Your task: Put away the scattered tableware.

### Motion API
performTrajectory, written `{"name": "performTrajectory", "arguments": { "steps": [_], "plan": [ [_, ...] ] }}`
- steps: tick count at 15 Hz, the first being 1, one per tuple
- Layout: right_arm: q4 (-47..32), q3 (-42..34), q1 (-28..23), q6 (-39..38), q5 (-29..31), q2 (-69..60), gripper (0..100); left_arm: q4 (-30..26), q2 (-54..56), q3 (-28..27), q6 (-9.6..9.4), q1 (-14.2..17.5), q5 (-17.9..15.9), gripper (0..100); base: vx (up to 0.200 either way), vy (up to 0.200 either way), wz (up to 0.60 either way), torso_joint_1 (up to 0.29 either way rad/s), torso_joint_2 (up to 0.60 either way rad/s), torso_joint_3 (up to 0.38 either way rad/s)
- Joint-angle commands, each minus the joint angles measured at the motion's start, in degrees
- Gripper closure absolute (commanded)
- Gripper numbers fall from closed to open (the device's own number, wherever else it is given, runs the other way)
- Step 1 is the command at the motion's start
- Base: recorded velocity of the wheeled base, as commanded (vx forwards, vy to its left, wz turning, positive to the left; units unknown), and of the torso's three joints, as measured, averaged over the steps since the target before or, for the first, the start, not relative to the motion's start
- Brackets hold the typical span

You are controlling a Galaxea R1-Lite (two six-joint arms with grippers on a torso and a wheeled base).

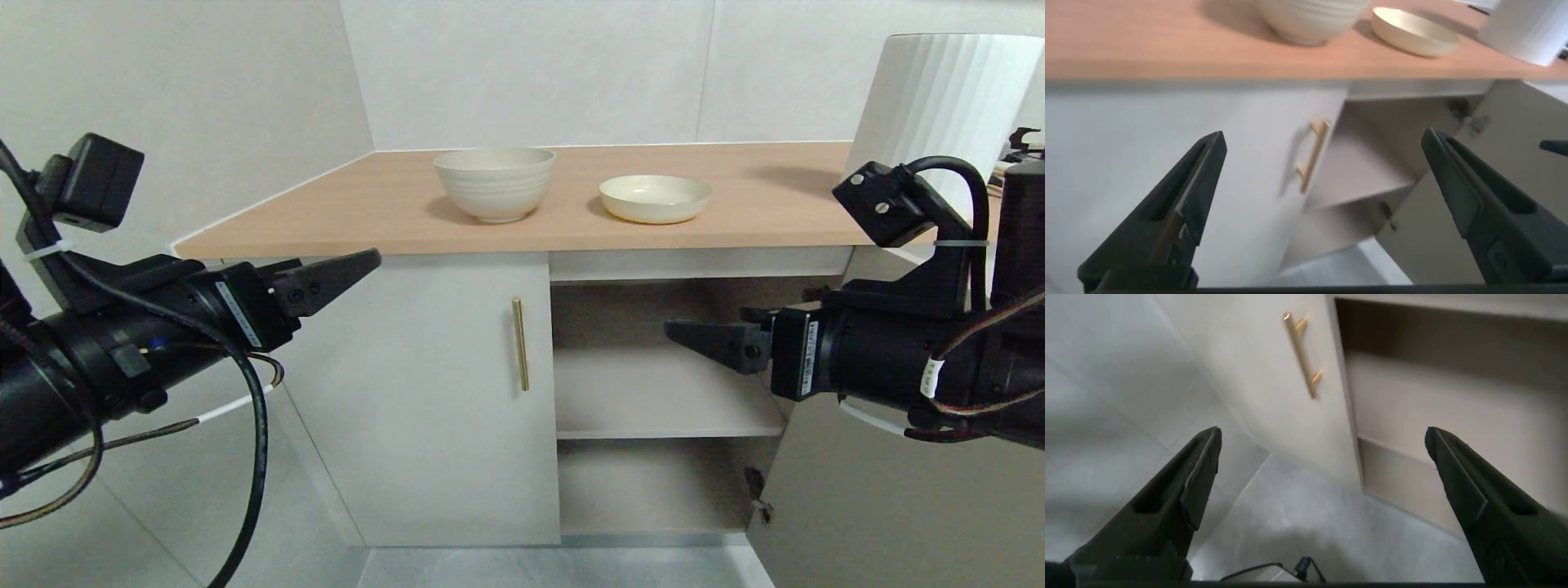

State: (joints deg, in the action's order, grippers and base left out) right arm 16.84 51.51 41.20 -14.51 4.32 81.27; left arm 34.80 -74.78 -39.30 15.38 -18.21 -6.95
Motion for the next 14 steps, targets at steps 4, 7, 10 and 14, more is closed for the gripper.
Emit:
{"name": "performTrajectory", "arguments": {
  "steps": [4,7,10,14],
  "plan": [
    [0.0,-0.4,0.0,-2.6,-3.3,-2.3,0,0.3,0.4,0.2,0.17,-0.1,0.0,0,0.1,0.0,0.0,0.002,0.0,0.002],
    [-2.3,-1.1,1.1,-2.7,-5.1,-4.9,0,-0.1,2.7,0.1,0.17,-0.2,-0.2,0,0.0,0.0,0.0,0.0,0.0,0.0],
    [-2.3,-1.3,1.3,-2.5,-5.3,-4.8,0,-0.1,2.6,0.2,0.17,-0.4,-1.5,0,0.0,0.0,0.0,0.0,0.0,0.0],
    [-2.3,-1.8,1.3,-1.7,-5.2,-4.6,0,-0.1,0.8,0.1,0.08,-0.4,-4.0,0,0.0,0.0,0.0,0.0,0.0,0.0]
  ]
}}
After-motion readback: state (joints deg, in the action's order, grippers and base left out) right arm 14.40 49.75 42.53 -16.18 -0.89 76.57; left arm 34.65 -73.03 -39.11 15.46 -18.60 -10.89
